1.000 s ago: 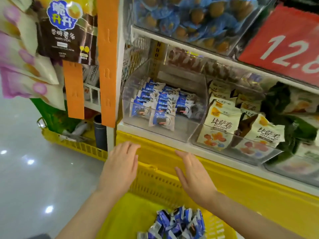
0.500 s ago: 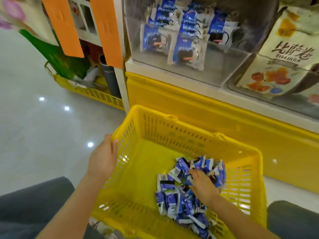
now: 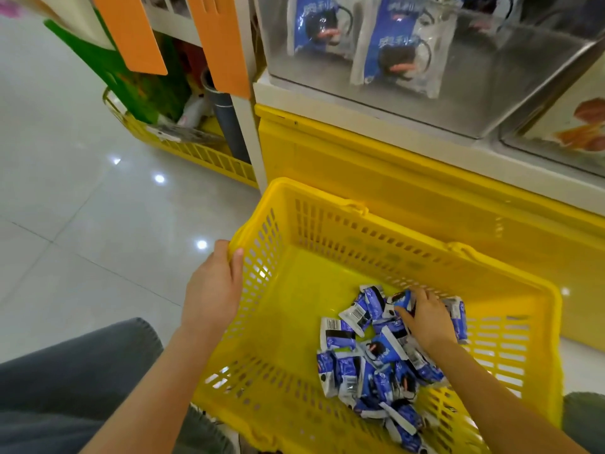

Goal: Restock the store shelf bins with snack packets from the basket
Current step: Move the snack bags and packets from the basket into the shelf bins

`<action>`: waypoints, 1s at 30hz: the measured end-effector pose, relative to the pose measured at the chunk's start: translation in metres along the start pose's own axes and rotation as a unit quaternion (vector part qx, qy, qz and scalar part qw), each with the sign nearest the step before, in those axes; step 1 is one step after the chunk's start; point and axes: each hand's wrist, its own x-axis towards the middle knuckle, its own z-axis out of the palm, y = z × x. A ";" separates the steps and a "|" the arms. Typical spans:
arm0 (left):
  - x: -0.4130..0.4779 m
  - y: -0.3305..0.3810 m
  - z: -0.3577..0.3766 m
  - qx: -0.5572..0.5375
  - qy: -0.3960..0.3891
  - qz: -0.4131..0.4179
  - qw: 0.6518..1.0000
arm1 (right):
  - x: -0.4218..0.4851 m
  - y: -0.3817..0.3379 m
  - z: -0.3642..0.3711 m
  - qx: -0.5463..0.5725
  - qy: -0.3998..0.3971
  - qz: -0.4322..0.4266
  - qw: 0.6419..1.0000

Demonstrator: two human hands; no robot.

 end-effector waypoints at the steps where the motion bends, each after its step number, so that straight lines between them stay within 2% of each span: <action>1: 0.000 0.001 0.000 0.002 -0.003 -0.005 1.000 | 0.000 -0.003 -0.003 0.026 -0.004 0.008 1.000; 5: 0.001 0.012 -0.006 0.015 0.002 -0.006 1.000 | -0.003 -0.023 -0.017 0.113 -0.001 0.002 0.994; 8: -0.005 0.029 -0.003 0.011 0.030 0.092 0.995 | -0.014 -0.041 -0.033 0.174 0.005 -0.078 0.982; 9: -0.009 0.036 0.000 -0.019 0.010 0.115 0.993 | -0.021 -0.047 -0.040 0.198 -0.007 -0.104 0.975; 10: -0.014 0.044 0.005 -0.068 -0.035 0.119 0.990 | -0.027 -0.054 -0.047 0.220 -0.027 -0.130 0.966; 12: -0.027 0.055 0.018 -0.167 -0.185 0.076 0.965 | -0.042 -0.071 -0.062 0.284 -0.088 -0.167 0.940; 14: -0.037 0.062 0.030 -0.235 -0.332 0.026 0.913 | -0.059 -0.087 -0.074 0.362 -0.136 -0.193 0.902; 15: -0.040 0.063 0.035 -0.265 -0.379 0.015 0.887 | -0.066 -0.093 -0.079 0.395 -0.149 -0.204 0.883; 17: -0.045 0.063 0.040 -0.296 -0.416 0.019 0.860 | -0.075 -0.095 -0.086 0.443 -0.176 -0.218 0.852; 19: -0.047 0.064 0.042 -0.291 -0.408 0.024 0.865 | -0.077 -0.085 -0.089 0.453 -0.193 -0.224 0.841; 21: -0.047 0.064 0.043 -0.292 -0.388 0.014 0.874 | -0.068 -0.066 -0.085 0.418 -0.143 -0.190 0.877; 23: -0.047 0.063 0.044 -0.298 -0.367 -0.007 0.881 | -0.051 -0.040 -0.076 0.323 -0.042 -0.096 0.941; 24: -0.046 0.063 0.044 -0.300 -0.361 -0.018 0.883 | -0.043 -0.027 -0.070 0.268 -0.019 -0.046 0.962; 26: -0.045 0.064 0.045 -0.310 -0.355 -0.036 0.881 | -0.031 -0.002 -0.055 0.175 -0.051 0.004 0.983; 28: -0.044 0.065 0.048 -0.325 -0.356 -0.046 0.875 | -0.023 0.014 -0.038 0.127 -0.106 -0.009 0.986; 30: -0.043 0.065 0.052 -0.330 -0.356 -0.055 0.873 | -0.018 0.020 -0.027 0.130 -0.116 -0.028 0.984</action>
